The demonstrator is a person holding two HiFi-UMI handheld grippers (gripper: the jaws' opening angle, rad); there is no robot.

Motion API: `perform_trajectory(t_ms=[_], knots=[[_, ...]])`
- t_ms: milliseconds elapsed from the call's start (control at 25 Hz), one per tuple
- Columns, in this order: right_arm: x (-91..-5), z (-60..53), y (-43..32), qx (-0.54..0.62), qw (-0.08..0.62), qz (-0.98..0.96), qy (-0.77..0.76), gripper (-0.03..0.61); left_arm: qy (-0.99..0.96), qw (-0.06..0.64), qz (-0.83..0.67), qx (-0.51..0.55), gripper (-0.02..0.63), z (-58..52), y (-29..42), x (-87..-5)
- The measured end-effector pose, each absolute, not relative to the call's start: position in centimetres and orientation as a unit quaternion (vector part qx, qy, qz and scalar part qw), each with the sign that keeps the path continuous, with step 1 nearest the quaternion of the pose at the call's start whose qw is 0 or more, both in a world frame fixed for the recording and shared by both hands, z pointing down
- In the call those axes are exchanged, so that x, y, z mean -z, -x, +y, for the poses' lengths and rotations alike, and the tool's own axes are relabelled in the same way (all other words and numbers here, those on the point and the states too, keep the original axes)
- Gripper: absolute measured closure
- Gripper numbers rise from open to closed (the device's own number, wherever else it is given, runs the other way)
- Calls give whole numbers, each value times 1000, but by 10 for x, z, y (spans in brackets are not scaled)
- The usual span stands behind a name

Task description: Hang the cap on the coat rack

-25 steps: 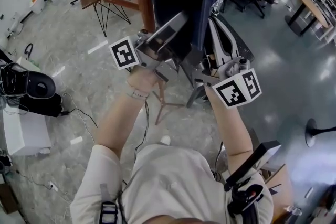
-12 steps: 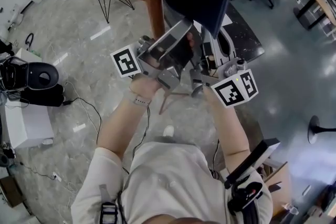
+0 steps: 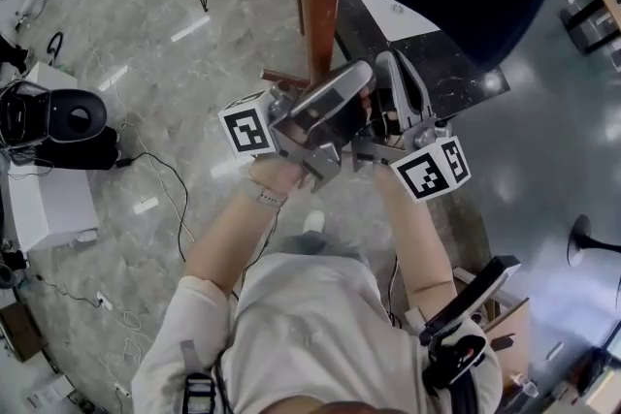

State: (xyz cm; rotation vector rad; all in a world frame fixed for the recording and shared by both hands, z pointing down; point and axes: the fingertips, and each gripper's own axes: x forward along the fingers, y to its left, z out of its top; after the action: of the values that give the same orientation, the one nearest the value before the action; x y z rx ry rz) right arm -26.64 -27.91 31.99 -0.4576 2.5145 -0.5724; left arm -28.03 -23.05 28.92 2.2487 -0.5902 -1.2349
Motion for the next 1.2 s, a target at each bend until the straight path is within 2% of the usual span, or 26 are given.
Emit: perform_trajectory(t_ms=[440, 760, 1000, 1200], knots=[[-390, -298, 268, 284, 214, 914, 197, 543, -786, 309, -261, 468, 606, -244, 294, -357], [-446, -286, 300, 326, 178, 902, 217, 543, -741, 388, -285, 468, 606, -235, 320, -419], [-468, -301, 271, 339, 176, 891, 244, 543, -736, 402, -292, 459, 606, -243, 300, -439], [-480, -267, 310, 337, 170, 891, 253, 543, -730, 415, -287, 461, 606, -211, 340, -456]])
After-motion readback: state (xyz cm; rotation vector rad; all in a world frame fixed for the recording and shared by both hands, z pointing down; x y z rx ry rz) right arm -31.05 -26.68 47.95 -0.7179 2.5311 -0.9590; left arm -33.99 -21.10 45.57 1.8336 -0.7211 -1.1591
